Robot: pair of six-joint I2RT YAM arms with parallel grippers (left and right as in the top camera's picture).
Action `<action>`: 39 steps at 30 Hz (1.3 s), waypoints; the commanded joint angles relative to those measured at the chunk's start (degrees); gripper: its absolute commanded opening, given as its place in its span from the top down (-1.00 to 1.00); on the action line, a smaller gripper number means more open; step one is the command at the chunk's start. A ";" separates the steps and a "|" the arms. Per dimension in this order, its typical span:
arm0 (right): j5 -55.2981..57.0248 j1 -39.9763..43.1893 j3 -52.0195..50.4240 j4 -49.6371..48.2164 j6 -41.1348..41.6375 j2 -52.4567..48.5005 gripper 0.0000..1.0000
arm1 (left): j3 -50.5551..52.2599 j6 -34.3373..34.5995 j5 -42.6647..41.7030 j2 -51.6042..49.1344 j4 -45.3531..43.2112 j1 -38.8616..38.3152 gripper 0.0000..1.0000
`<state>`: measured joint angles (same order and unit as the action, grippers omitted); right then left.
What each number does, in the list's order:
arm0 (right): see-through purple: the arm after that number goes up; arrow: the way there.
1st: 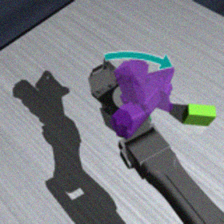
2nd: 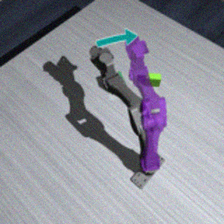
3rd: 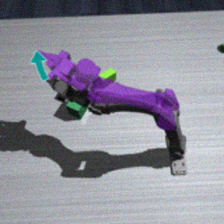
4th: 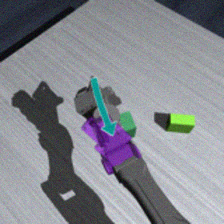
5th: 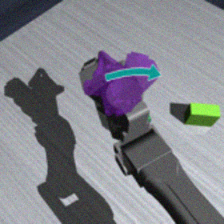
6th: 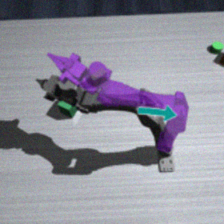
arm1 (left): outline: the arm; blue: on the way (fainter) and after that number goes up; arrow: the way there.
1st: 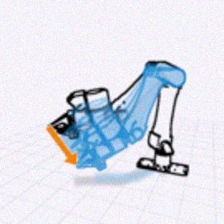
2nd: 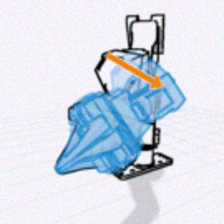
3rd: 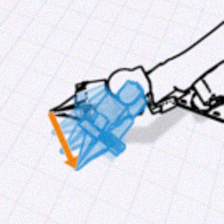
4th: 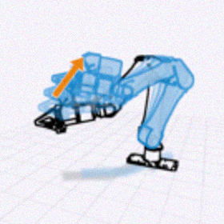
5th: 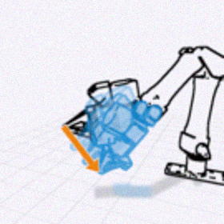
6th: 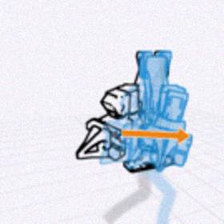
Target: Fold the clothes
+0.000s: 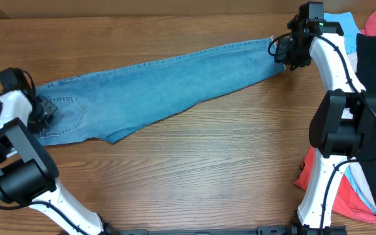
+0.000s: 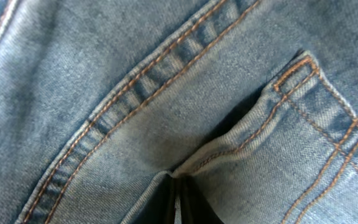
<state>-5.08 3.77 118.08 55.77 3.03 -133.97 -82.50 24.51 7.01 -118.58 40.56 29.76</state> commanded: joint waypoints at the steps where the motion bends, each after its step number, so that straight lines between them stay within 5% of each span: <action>1: 0.28 0.48 1.66 -4.37 0.22 3.13 0.20 | -7.23 -2.71 -8.57 -0.55 4.68 0.20 0.78; 6: -0.33 0.48 1.53 -8.98 0.24 1.60 0.32 | -11.43 -2.71 -18.84 -0.42 12.59 -0.98 0.78; 27: -3.19 0.48 1.51 -20.94 0.22 -9.33 0.24 | -11.30 -4.37 -12.92 -0.66 16.44 -9.33 0.81; 36: -2.64 0.42 1.60 -23.52 0.24 -10.47 0.56 | -11.28 -4.39 -12.70 -0.68 16.41 -9.33 0.80; 39: -2.67 0.44 1.64 -23.47 0.24 -10.36 0.92 | -11.30 -4.39 -12.35 -0.68 16.41 -9.33 0.80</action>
<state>-7.46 3.77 118.30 32.53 3.36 -143.44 -93.17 20.95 -6.59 -119.17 57.21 20.38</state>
